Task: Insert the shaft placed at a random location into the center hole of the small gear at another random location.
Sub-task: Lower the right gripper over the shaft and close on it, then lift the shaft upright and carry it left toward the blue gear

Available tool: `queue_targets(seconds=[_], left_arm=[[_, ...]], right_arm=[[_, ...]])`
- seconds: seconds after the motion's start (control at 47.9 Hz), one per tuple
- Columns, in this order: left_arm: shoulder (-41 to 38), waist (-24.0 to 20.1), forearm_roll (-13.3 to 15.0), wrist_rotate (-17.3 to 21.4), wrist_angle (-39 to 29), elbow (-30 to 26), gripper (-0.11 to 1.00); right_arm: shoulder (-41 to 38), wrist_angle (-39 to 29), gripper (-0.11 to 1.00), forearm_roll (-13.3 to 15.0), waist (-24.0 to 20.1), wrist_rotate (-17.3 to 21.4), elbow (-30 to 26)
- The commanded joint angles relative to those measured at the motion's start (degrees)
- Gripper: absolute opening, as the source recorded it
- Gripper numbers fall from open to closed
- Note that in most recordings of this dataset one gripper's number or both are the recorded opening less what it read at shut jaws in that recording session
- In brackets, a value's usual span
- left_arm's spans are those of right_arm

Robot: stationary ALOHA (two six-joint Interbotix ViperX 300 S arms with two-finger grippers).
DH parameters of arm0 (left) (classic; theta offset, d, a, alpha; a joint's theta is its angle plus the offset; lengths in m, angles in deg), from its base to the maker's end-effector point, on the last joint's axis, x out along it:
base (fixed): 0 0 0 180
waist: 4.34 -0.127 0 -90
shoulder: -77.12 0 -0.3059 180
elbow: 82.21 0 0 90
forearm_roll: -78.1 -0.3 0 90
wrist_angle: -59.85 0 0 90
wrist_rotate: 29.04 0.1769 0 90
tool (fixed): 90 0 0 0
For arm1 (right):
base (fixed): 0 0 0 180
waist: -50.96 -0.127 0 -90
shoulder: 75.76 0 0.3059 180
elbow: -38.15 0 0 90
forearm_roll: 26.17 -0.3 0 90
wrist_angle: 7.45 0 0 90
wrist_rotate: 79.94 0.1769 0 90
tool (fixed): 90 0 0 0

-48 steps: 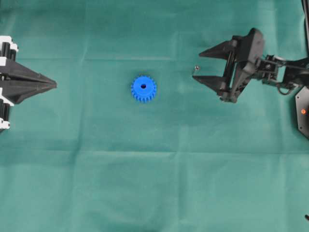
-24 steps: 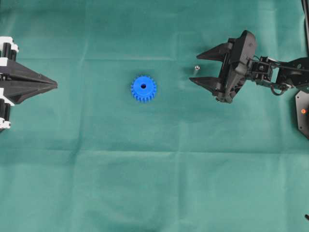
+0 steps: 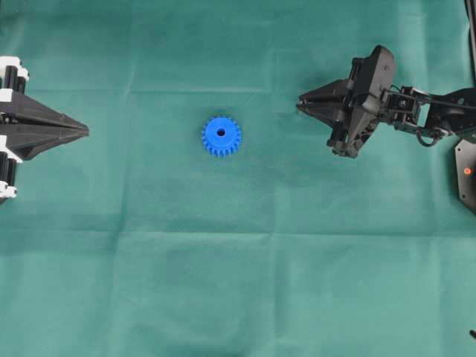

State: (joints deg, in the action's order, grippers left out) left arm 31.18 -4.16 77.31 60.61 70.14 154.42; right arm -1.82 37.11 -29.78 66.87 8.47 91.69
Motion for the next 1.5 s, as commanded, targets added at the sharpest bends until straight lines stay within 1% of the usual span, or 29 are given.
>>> queue_targets(seconds=[0.0, 0.104, 0.188, 0.397, 0.543, 0.626, 0.898, 1.064, 1.211, 1.482], left_arm=[[-0.35, -0.18, -0.18, -0.18, 0.18, -1.23, 0.0], [-0.44, -0.18, -0.18, -0.18, -0.09, -1.23, 0.0], [-0.44, -0.18, -0.18, -0.26, -0.26, -1.23, 0.0], [-0.18, -0.18, -0.18, -0.26, -0.44, -1.23, 0.0], [-0.18, -0.18, -0.18, -0.26, -0.44, -1.23, 0.0], [-0.18, -0.18, -0.18, -0.26, -0.53, -1.23, 0.0], [-0.35, -0.18, -0.18, -0.26, -0.44, -1.23, 0.0], [-0.44, -0.18, -0.18, -0.26, -0.53, -1.23, 0.0], [-0.44, -0.18, -0.18, -0.26, -0.44, -1.23, 0.0], [-0.53, -0.18, -0.18, -0.26, -0.44, -1.23, 0.0]], right_arm=[[0.62, -0.09, 0.13, -0.09, 0.26, -0.88, -1.05], [0.97, -0.79, 0.13, -0.09, 0.26, -0.79, -1.67], [2.46, -2.99, 0.13, -0.09, 0.26, -0.79, -2.29], [10.72, -11.6, 0.13, 0.09, 0.18, -0.97, -3.87], [16.44, -16.08, 0.13, 0.97, 0.09, -1.14, -4.48], [17.49, -17.31, 0.13, 1.14, 0.09, -1.32, -4.48], [16.08, -17.93, 0.13, 1.14, -0.09, -1.41, -5.45], [14.59, -17.93, 0.13, 1.14, -1.32, -1.32, -7.21], [12.13, -18.19, 0.13, 1.14, -3.25, -1.32, -9.93], [5.45, -19.42, 0.13, 1.14, -5.98, -1.32, -17.49]])
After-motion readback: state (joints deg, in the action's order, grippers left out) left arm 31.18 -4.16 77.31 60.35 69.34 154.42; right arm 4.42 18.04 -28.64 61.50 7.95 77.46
